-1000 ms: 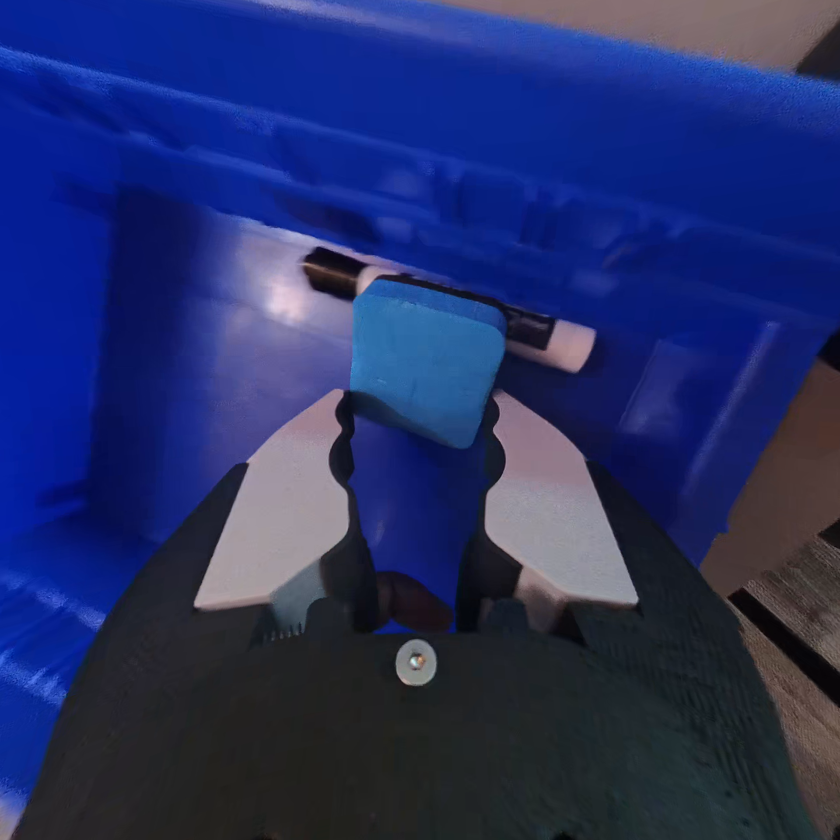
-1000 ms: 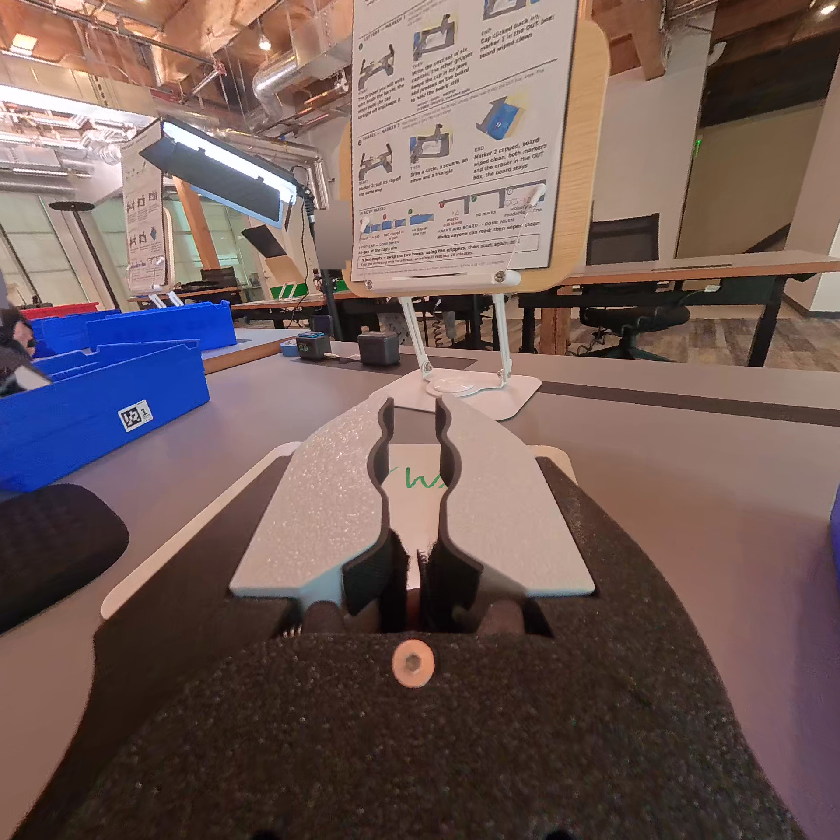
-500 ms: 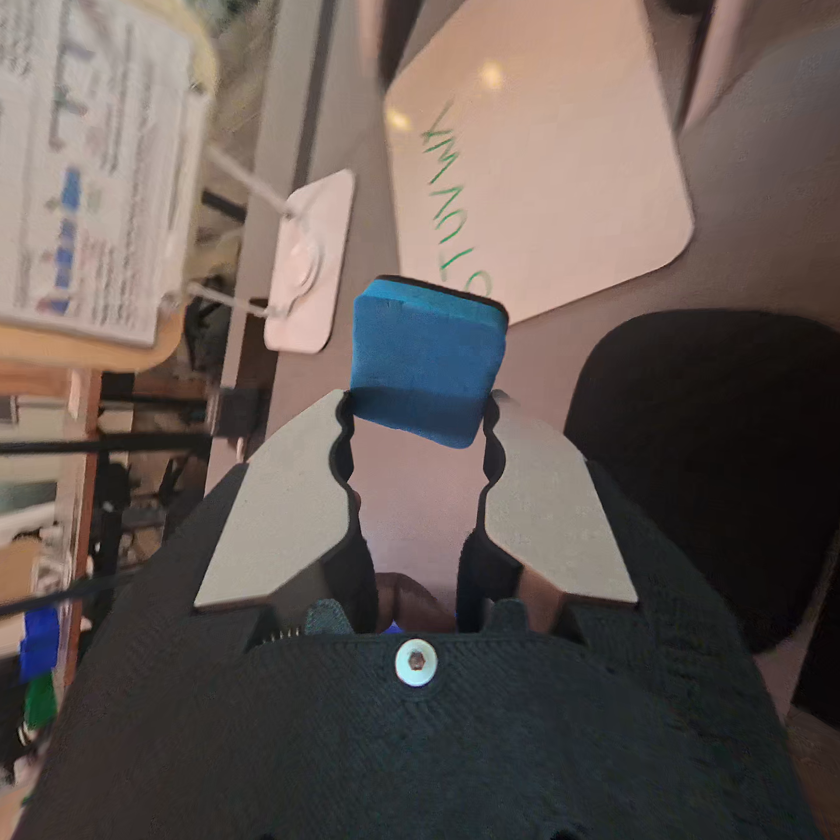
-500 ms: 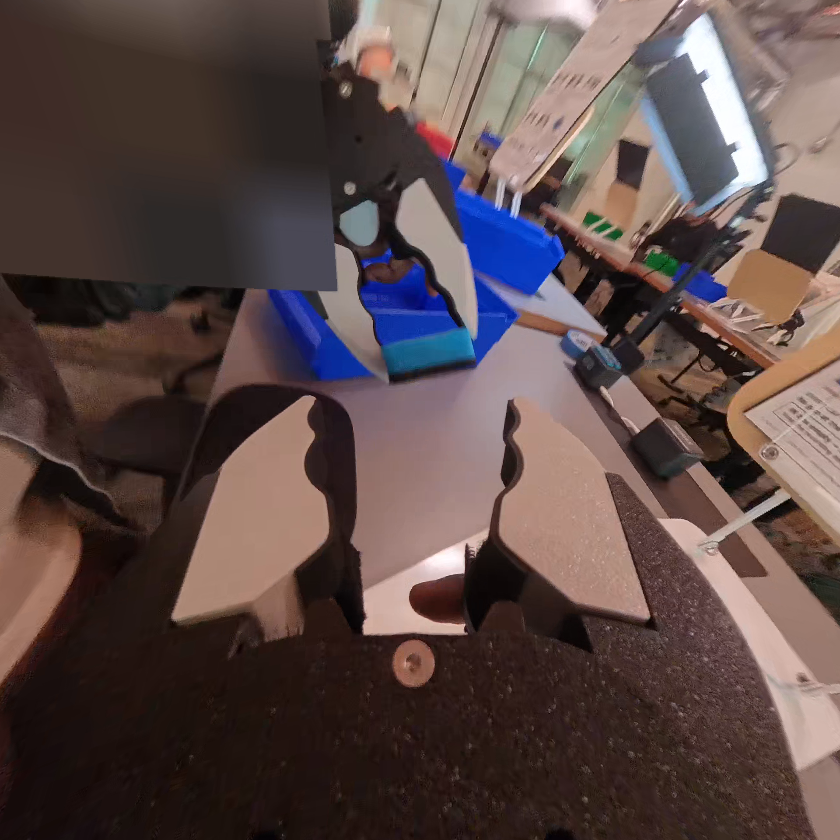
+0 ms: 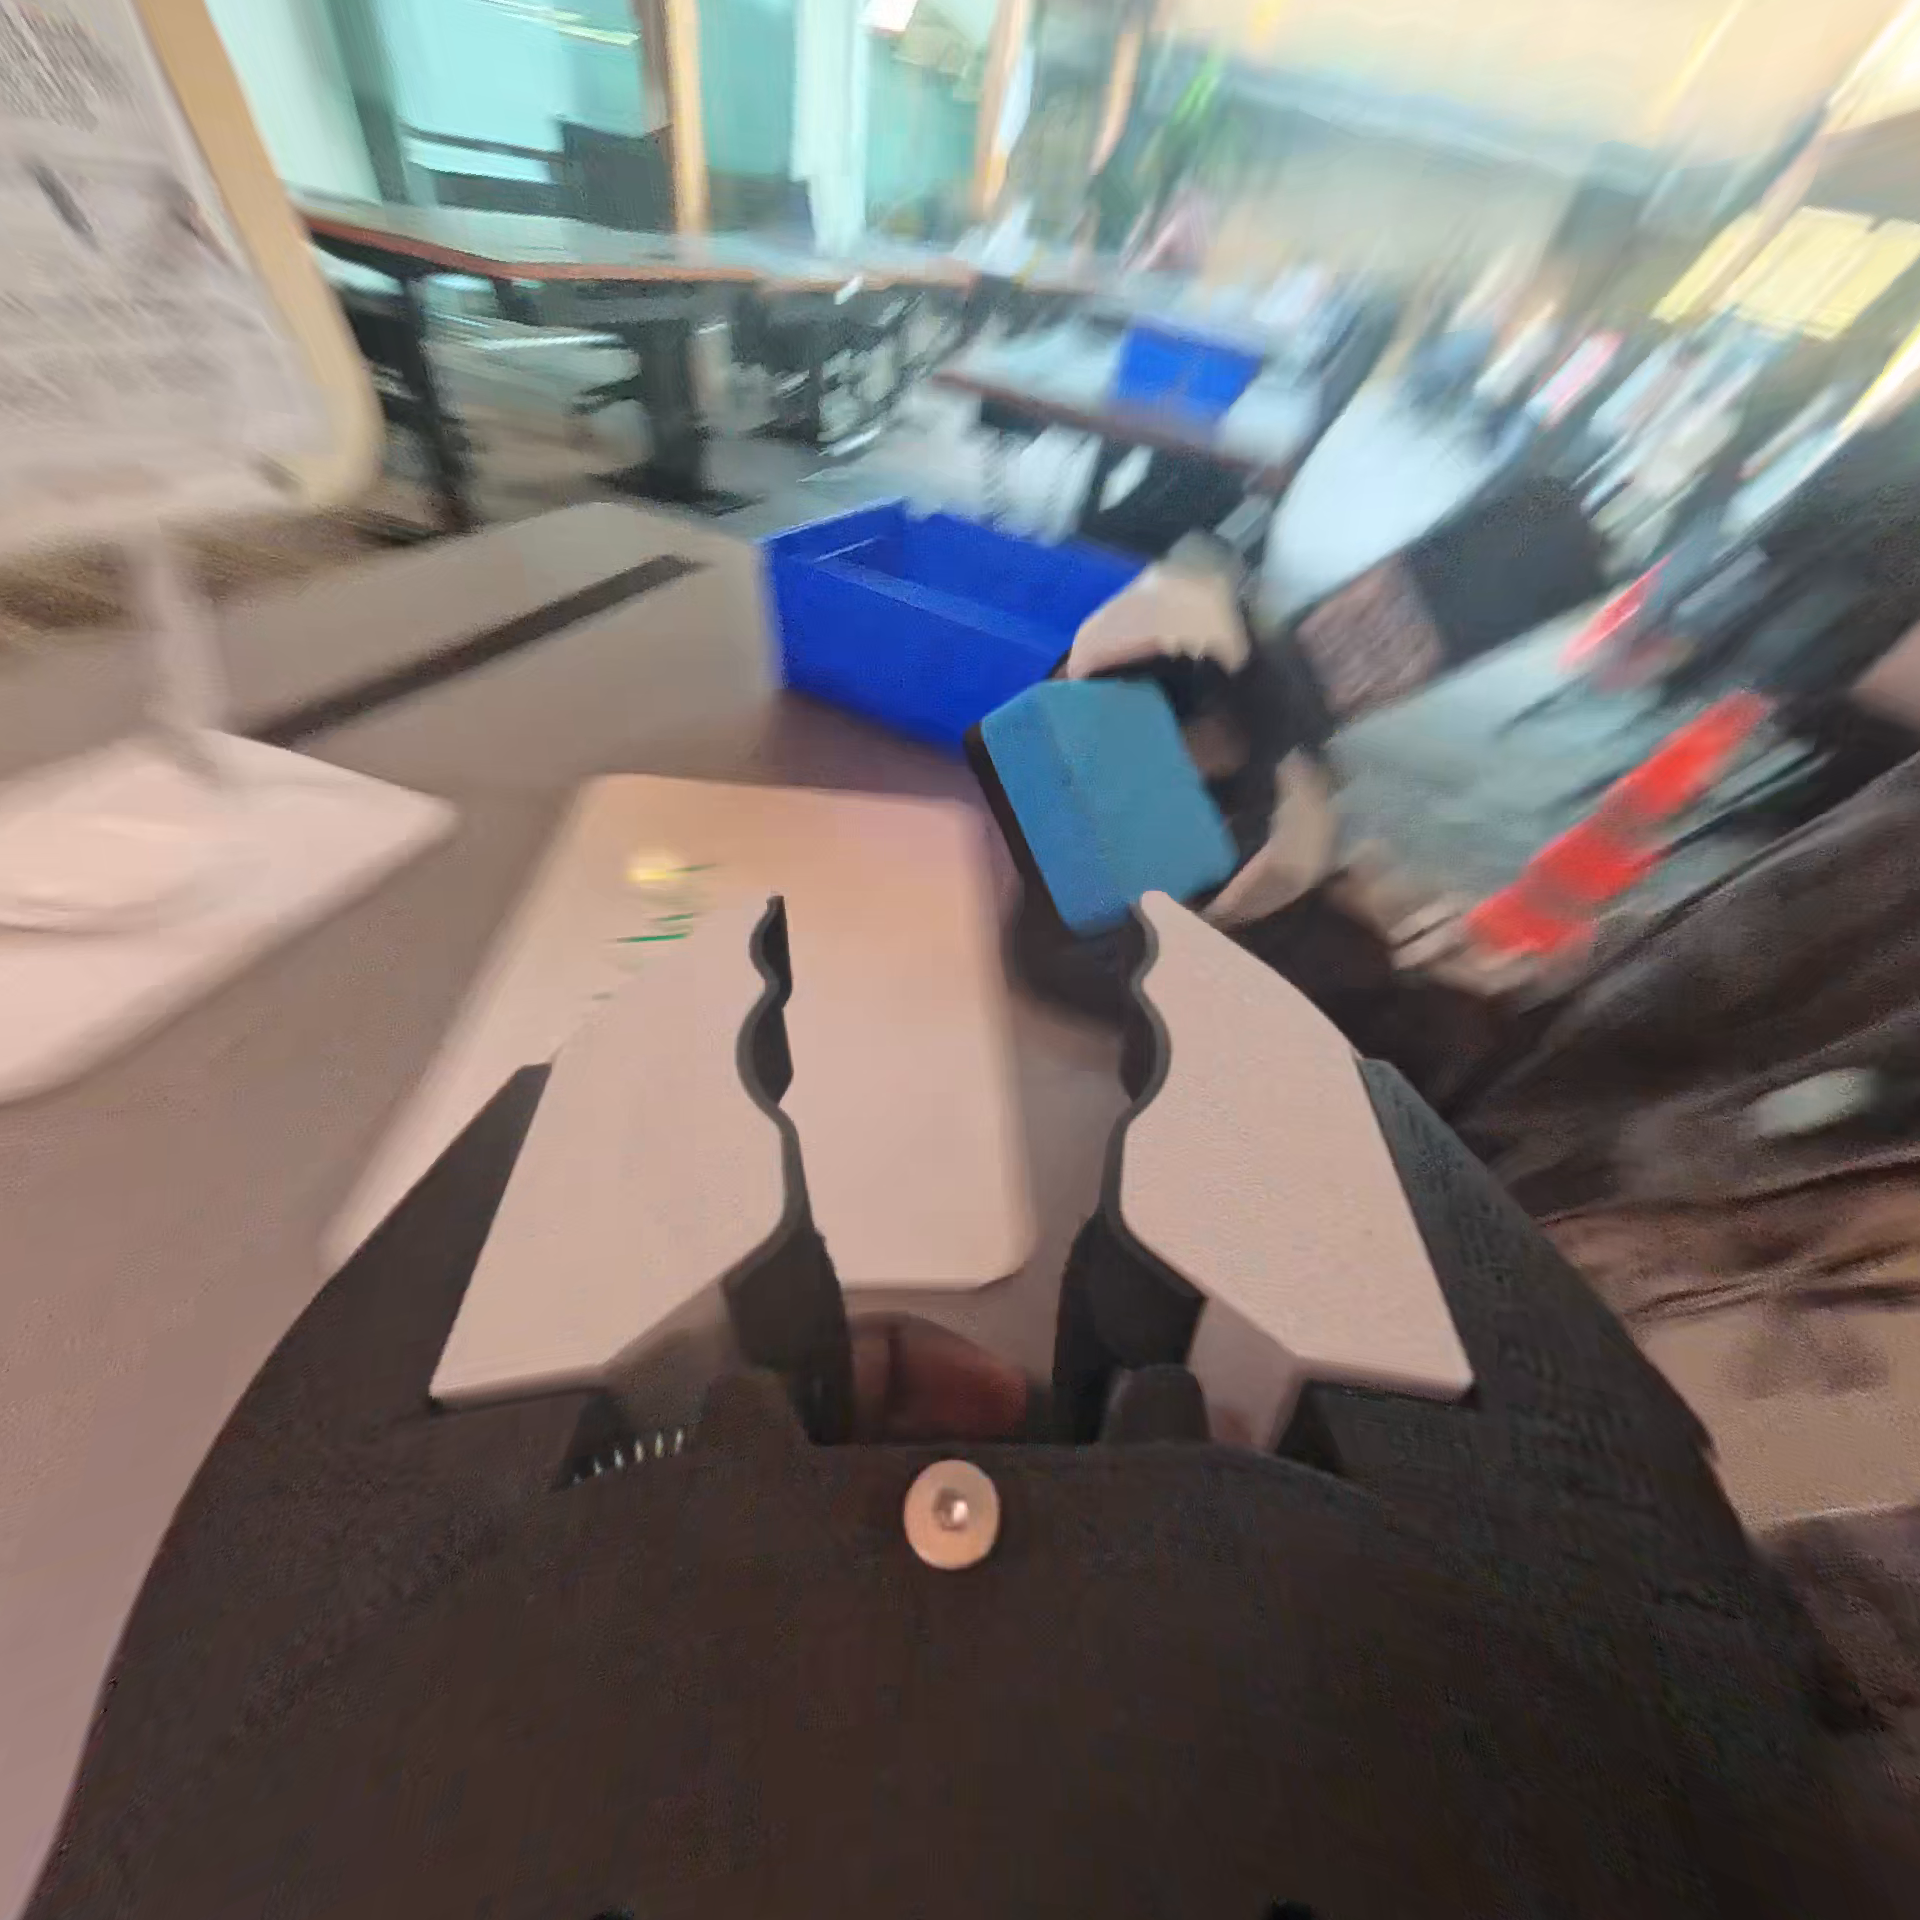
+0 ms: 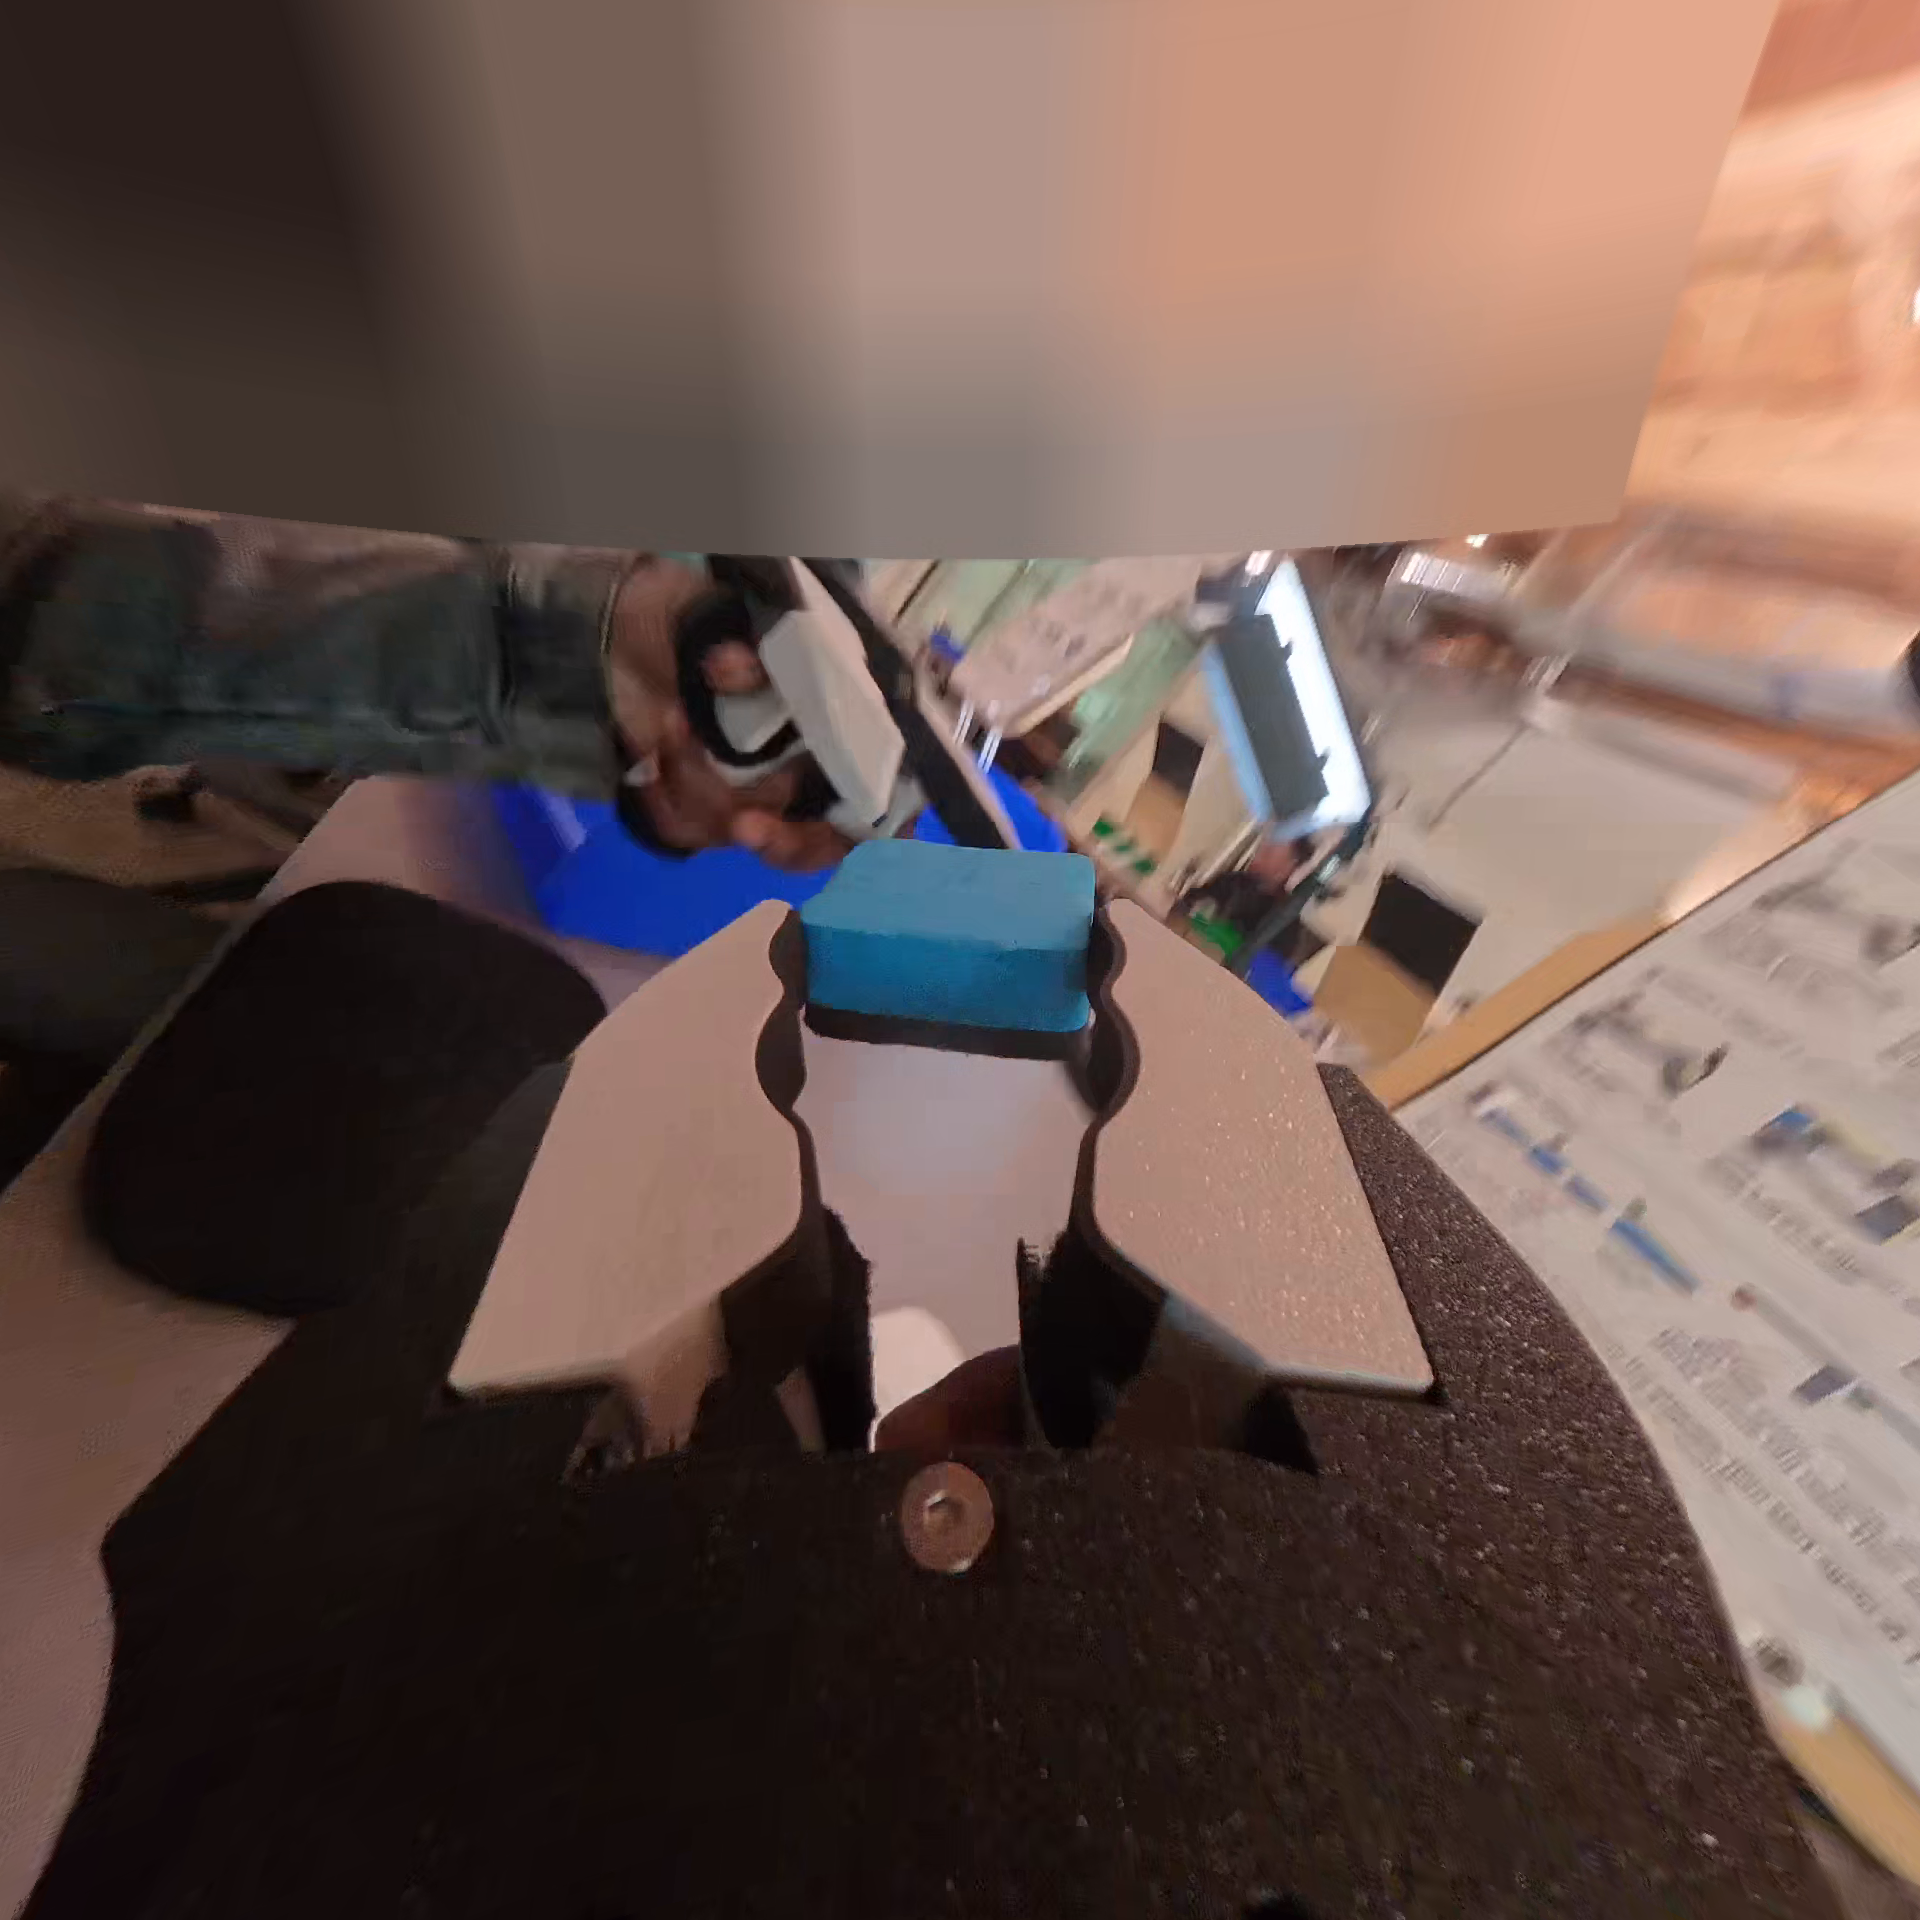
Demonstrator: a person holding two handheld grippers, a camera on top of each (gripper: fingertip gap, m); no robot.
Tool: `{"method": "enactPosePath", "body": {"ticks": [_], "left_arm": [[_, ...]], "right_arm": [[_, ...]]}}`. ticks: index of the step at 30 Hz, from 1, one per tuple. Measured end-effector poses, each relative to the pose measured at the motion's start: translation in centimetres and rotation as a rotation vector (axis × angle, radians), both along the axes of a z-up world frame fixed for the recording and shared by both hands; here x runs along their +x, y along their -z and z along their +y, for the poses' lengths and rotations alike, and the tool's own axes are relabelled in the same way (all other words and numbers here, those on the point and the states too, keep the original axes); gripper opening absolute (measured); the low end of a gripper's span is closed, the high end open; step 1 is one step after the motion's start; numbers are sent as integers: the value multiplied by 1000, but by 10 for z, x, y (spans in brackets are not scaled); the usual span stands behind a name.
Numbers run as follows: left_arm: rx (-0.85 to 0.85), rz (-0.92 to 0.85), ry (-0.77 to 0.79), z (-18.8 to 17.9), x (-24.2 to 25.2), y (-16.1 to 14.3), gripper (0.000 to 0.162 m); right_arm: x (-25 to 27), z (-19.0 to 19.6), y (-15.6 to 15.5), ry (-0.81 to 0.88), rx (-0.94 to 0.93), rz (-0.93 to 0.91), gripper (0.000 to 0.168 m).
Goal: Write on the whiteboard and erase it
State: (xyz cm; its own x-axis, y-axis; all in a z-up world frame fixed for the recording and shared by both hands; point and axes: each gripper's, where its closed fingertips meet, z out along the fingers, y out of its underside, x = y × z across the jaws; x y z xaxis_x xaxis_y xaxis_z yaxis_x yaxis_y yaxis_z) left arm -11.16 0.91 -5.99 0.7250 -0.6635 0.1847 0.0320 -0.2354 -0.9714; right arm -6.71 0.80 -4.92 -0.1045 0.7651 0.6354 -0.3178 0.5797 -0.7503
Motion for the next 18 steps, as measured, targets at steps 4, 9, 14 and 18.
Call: {"method": "enactPosePath", "body": {"ticks": [4, 9, 14, 18], "left_arm": [[-173, -346, 216, -5, 35, 8, 58], [-210, -417, 113, 17, 37, 21, 23], [-232, -407, -14, 33, 29, 38, 22], [-231, -373, -24, 36, 29, 43, 22]], "right_arm": [[3, -5, 13, 19, 106, -19, 52], [-3, 14, 30, 141, 19, -197, 53], [-11, 28, 41, 333, 68, -318, 52], [-15, 31, 50, 353, 53, -375, 51]]}}
